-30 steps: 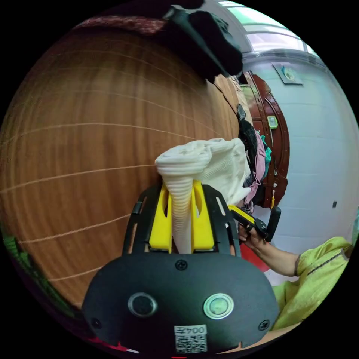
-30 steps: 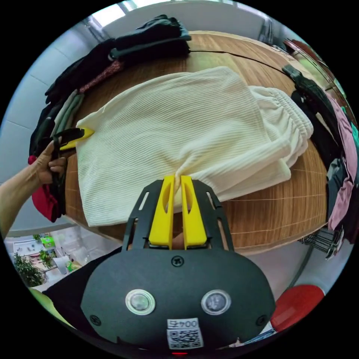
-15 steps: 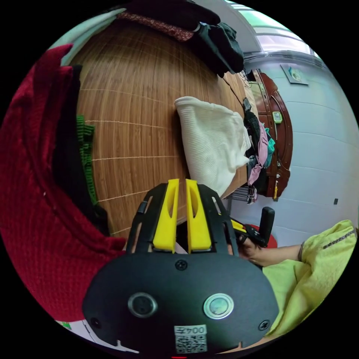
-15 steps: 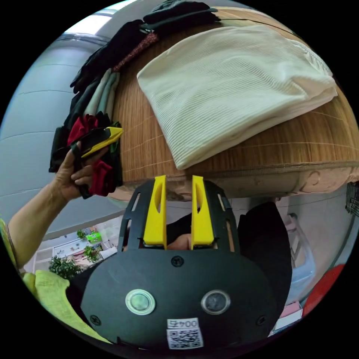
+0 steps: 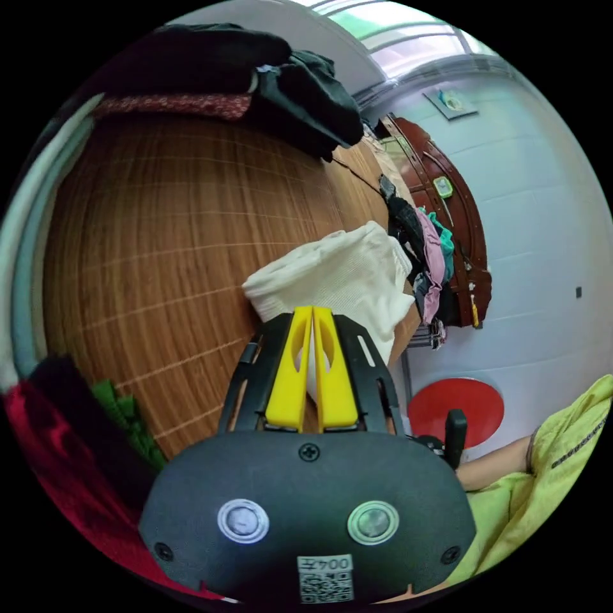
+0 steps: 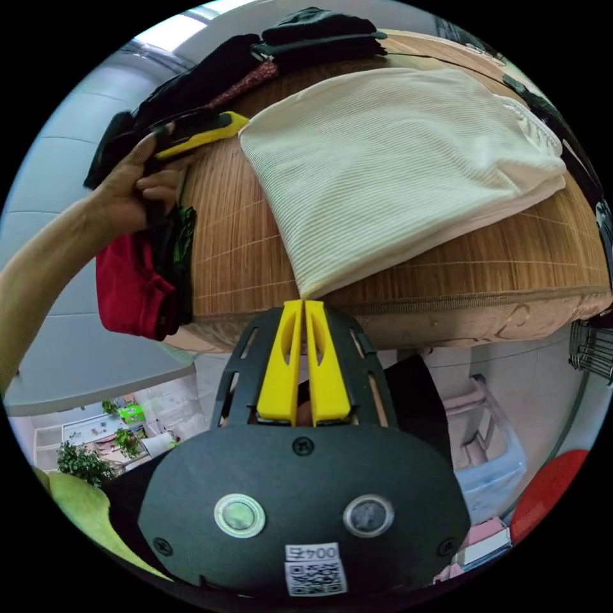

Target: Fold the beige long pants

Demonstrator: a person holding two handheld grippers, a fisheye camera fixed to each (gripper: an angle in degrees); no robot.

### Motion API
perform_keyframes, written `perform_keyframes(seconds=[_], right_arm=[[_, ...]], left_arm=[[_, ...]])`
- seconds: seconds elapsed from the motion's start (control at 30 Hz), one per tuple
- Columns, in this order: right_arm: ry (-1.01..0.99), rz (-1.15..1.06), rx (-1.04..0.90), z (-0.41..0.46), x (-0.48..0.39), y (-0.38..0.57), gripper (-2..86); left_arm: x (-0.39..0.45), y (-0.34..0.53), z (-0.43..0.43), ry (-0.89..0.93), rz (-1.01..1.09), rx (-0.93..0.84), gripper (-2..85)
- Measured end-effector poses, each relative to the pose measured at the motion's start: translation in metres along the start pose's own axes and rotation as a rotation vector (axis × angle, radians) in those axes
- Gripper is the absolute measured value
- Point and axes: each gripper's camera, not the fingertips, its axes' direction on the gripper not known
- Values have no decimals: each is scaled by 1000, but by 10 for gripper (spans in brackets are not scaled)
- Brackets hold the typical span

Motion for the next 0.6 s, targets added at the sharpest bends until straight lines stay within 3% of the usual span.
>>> perform_keyframes(seconds=[0.1, 0.2, 0.33, 0.47, 0.53, 0.6], right_arm=[[-1, -37, -42, -17, -3, 7, -5], [23, -65, 68, -66, -4, 8, -1], [134, -75, 240, -118, 18, -23, 27], [275, -116, 175, -95, 41, -83, 42], [336, -181, 50, -61, 41, -96, 42], [389, -256, 93, -49, 34, -89, 39]], left_arm=[[-13, -17, 43, -177, -75, -86, 7], [-31, -14, 57, -51, -211, -108, 7], [19, 4, 42, -107, -55, -24, 7], [37, 2, 64, -103, -33, 20, 6], [28, -3, 112, -256, -62, -137, 5], [15, 0, 129, -213, -133, -150, 5]])
